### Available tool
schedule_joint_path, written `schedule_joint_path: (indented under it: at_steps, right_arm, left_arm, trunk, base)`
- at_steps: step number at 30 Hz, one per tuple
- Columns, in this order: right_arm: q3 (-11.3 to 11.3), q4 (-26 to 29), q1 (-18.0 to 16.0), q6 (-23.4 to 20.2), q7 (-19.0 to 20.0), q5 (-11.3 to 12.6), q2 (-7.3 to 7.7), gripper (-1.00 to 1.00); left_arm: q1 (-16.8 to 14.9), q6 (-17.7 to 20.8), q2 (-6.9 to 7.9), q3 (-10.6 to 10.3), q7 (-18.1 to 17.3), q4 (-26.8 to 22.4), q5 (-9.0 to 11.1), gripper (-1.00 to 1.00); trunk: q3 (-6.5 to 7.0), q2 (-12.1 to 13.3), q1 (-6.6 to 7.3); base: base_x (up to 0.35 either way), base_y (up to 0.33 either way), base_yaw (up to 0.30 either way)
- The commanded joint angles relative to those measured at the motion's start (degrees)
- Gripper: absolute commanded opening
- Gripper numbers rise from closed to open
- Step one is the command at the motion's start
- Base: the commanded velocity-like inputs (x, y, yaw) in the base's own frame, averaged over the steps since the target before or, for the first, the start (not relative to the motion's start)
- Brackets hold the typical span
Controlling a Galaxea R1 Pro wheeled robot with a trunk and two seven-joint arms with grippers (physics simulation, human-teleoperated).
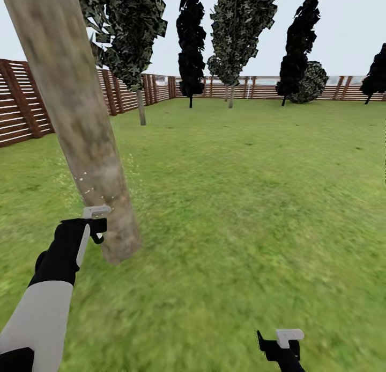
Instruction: In the garden, pick up the pesticide atomizer on the floor and spray pesticide onto both trees until each tree trunk is fully covered.
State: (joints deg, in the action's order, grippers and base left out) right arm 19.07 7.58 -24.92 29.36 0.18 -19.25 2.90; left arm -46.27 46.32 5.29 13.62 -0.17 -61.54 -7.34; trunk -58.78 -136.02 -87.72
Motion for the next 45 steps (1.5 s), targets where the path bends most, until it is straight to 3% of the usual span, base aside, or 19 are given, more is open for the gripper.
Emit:
schedule_joint_path:
  at_steps: [1, 4, 7, 14, 33, 45]
  right_arm:
    - [0.0, 0.0, 0.0, 0.0, 0.0, 0.0, 0.0, 1.0]
    - [0.0, 0.0, 0.0, 0.0, 0.0, 0.0, 0.0, 1.0]
    - [0.0, 0.0, 0.0, 0.0, 0.0, 0.0, -0.06, 1.0]
    - [0.0, 0.0, 0.0, 0.0, 0.0, 0.0, -0.08, 1.0]
    - [0.0, 0.0, 0.0, 0.0, 0.0, -0.1, -0.09, 1.0]
    - [0.0, 0.0, 0.0, 0.0, 0.1, -0.1, -0.09, 1.0]
  left_arm:
    - [-0.2, 0.0, -0.01, 0.0, 0.0, -0.9, 0.0, -1.0]
    - [-0.5, 5.3, -0.08, -0.1, 0.1, -5.2, 0.0, -1.0]
    - [-0.6, 7.2, -0.11, -0.1, 0.2, -8.0, 0.0, -1.0]
    - [-0.2, 7.3, -0.19, -0.1, 0.1, -8.4, 0.0, -1.0]
    - [0.0, 7.2, -0.8, -0.1, 0.3, -8.3, -0.3, -1.0]
    - [0.0, 7.2, -0.72, -0.1, 0.3, -8.3, -0.4, -1.0]
  trunk:
    - [0.0, 0.0, 0.0]
    - [0.0, 0.0, 0.0]
    - [0.0, 0.0, 0.0]
    - [0.0, 0.0, 0.0]
    - [0.0, 0.0, 0.0]
    - [0.0, 0.0, 0.0]
  base:
    - [-0.173, -0.26, 0.0]
    - [-0.174, -0.259, 0.055]
    - [-0.173, -0.259, 0.224]
    - [0.046, -0.253, 0.259]
    - [0.214, -0.211, 0.012]
    - [0.197, -0.214, 0.255]
